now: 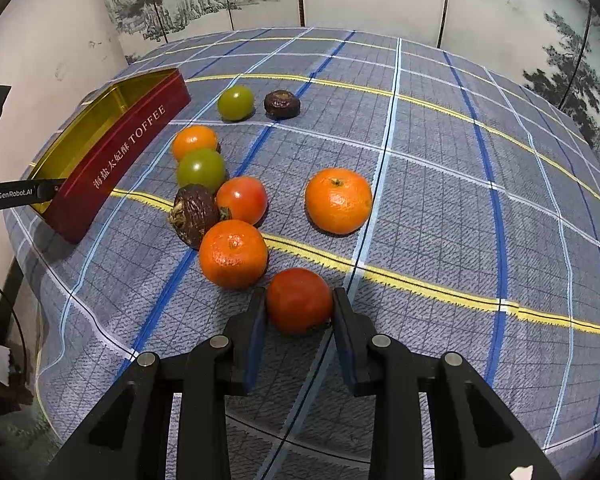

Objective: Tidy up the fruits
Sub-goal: 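Carry the brown fruit into the tin and open the left tool while the right tool grasps a red tomato, then carry the red tomato into the tin and open the right tool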

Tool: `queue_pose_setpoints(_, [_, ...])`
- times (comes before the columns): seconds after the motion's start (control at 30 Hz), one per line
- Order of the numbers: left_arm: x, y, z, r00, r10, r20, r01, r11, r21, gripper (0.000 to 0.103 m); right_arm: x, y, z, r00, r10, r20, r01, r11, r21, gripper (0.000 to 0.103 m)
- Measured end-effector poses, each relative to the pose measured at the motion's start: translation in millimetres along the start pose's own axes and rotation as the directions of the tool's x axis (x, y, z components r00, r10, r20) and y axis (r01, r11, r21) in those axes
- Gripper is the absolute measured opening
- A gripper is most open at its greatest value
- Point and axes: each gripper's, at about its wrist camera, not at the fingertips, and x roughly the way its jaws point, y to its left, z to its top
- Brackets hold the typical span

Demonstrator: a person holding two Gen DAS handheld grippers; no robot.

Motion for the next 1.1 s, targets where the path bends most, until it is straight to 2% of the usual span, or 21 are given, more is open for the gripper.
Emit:
queue_pose_setpoints(0.2, [-12,3,2,0.998,0.017,0.053,-0.018,1.000,0.004,0.058,-7,2,9,1.000,-0.012,0.028,0.012,1.000,-0.018,0.029])
queue_pose_setpoints(0.3, [-21,8,3,0.997,0.003,0.080,-0.002,1.000,-0.011,0.059,-13,6,18,0.999,-0.008,0.048,0.009,1.000,-0.030,0.029])
queue_pose_setpoints(0.47, [-43,29,4,0.989,0.017,0.149,-0.007,0.998,-0.063,0.069,-22,25,35,0.996,0.029,0.087,-0.022,0.997,-0.076,0.029])
queue_pose_setpoints(0.67, [-64,68,2,0.979,0.067,0.194,-0.039,0.989,-0.145,0.074,-28,68,61,0.985,0.121,0.119,-0.100,0.980,-0.172,0.029])
queue_pose_setpoints(0.83, [-74,99,-4,0.970,0.127,0.209,-0.084,0.976,-0.201,0.075,-26,117,82,0.966,0.227,0.121,-0.189,0.945,-0.266,0.029])
queue_pose_setpoints(0.97, [-75,123,-12,0.961,0.192,0.198,-0.143,0.961,-0.237,0.075,-16,159,94,0.957,0.276,0.092,-0.230,0.912,-0.339,0.029])
queue_pose_setpoints(1.1, [-73,145,-20,0.961,0.216,0.174,-0.160,0.945,-0.287,0.075,-2,194,104,0.950,0.309,0.047,-0.268,0.882,-0.387,0.029])
